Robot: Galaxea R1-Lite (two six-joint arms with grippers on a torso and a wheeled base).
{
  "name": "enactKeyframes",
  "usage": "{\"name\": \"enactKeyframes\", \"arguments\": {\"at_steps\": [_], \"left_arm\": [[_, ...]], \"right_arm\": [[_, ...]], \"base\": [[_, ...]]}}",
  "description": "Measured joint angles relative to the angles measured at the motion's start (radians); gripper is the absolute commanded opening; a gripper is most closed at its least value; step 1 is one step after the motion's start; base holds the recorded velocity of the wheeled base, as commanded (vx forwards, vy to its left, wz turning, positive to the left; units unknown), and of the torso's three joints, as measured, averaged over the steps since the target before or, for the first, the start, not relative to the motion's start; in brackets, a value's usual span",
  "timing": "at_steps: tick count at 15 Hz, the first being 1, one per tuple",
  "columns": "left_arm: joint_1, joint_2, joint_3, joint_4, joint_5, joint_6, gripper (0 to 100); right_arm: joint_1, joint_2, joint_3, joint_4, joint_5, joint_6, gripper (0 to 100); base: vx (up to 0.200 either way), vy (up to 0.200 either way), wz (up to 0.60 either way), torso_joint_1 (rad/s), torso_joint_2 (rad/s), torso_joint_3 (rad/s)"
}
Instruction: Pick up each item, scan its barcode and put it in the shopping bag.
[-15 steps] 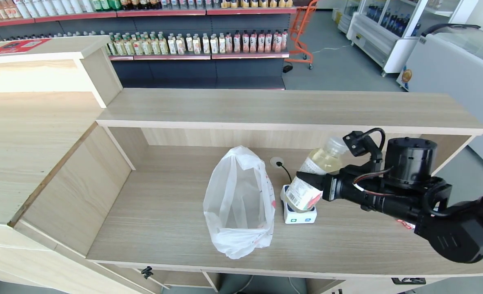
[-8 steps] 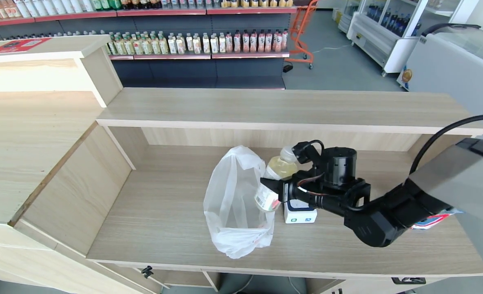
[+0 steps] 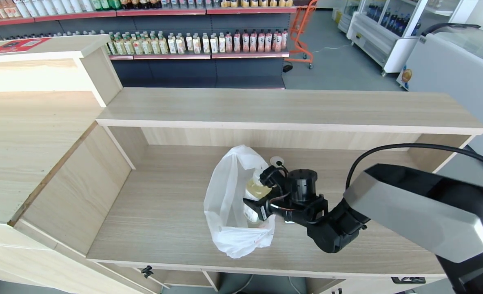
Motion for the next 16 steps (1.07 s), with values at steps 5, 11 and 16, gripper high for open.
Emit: {"name": "enactKeyframes", "arguments": {"at_steps": [5, 11, 16], "left_arm": [[0.0, 0.0, 0.0, 0.0, 0.0, 0.0, 100], [0.0, 0.0, 0.0, 0.0, 0.0, 0.0, 100], [0.0, 0.0, 0.0, 0.0, 0.0, 0.0, 100]], "right_arm": [[0.001, 0.05, 0.002, -0.071, 0.0, -0.101, 0], [-0.013, 0.021, 0.067, -0.11, 0.003, -0.056, 100], [-0.049, -0.253, 0.243, 0.012, 0.006, 0.205, 100]], "base": [[0.0, 0.0, 0.0, 0.0, 0.0, 0.0], [0.0, 0.0, 0.0, 0.0, 0.0, 0.0], [0.0, 0.0, 0.0, 0.0, 0.0, 0.0]]}}
